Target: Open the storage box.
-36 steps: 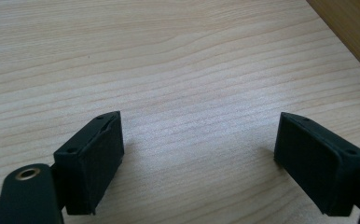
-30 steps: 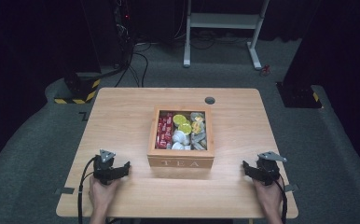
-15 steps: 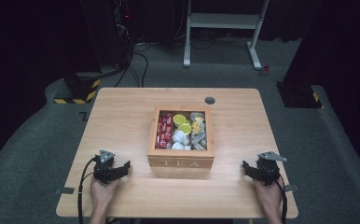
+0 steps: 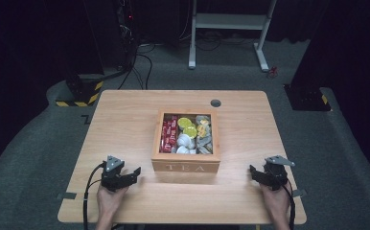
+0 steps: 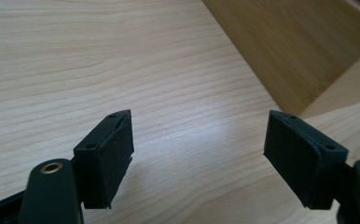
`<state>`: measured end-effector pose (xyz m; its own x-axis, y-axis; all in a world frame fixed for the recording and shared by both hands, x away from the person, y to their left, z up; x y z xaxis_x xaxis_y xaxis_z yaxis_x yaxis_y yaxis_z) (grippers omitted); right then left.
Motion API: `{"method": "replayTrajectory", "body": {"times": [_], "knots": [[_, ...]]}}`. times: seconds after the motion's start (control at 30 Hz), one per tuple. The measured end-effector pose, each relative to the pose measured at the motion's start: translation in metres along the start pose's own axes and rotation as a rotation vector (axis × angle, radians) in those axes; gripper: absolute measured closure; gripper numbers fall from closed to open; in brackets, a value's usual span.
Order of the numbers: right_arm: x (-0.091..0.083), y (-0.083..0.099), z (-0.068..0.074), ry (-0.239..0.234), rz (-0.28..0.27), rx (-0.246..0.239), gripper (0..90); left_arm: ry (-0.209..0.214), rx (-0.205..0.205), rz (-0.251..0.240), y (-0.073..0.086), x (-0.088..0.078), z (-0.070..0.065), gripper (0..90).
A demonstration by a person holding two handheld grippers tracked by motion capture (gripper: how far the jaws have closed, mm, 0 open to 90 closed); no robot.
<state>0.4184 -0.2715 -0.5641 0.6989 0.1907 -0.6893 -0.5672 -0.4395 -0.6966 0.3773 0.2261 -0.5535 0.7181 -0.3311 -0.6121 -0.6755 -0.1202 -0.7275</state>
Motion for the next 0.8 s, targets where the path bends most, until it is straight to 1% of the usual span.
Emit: {"method": "replayTrajectory", "body": {"times": [0.03, 0.07, 0.1, 0.17, 0.3, 0.33, 0.43, 0.53, 0.6, 0.8], "knots": [[0.000, 0.000, 0.000, 0.000, 0.000, 0.000, 28.4, 0.011, -0.006, 0.004, 0.000, 0.000, -0.002, 24.2], [0.000, 0.000, 0.000, 0.000, 0.000, 0.000, 28.4, 0.022, 0.006, 0.004, 0.000, 0.000, -0.006, 24.6], [0.000, 0.000, 0.000, 0.000, 0.000, 0.000, 28.4, 0.022, 0.006, 0.004, 0.000, 0.000, -0.006, 24.8], [0.000, 0.000, 0.000, 0.000, 0.000, 0.000, 28.4, 0.029, 0.026, 0.006, 0.000, -0.001, -0.011, 25.0], [0.000, 0.000, 0.000, 0.000, 0.000, 0.000, 28.4, 0.060, 0.039, 0.006, -0.001, -0.002, -0.020, 25.8], [0.000, 0.000, 0.000, 0.000, 0.000, 0.000, 28.4, 0.060, 0.039, 0.006, -0.001, -0.002, -0.020, 25.8], [0.000, 0.000, 0.000, 0.000, 0.000, 0.000, 28.4, 0.073, 0.042, 0.005, 0.000, -0.002, -0.026, 25.8], [0.000, 0.000, 0.000, 0.000, 0.000, 0.000, 28.4, 0.079, 0.056, 0.007, 0.000, -0.002, -0.029, 25.8], [0.000, 0.000, 0.000, 0.000, 0.000, 0.000, 28.4, 0.087, 0.054, 0.006, 0.000, -0.002, -0.032, 25.8], [0.000, 0.000, 0.000, 0.001, 0.000, 0.000, 28.4, 0.105, 0.069, -0.003, -0.002, -0.001, -0.042, 27.0]]}}
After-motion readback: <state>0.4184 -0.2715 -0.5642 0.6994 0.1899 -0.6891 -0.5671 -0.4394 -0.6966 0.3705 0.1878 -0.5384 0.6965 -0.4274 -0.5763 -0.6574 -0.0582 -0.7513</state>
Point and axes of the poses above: each handheld gripper's, and its own axes: x roughly forward along the jaws, y roughly out of its underside, z roughly to its left, the point moved 6 cm from there along x, roughly forward along the jaws, and after that the axes turned 15 degrees about -x, right-handed, at the moved point
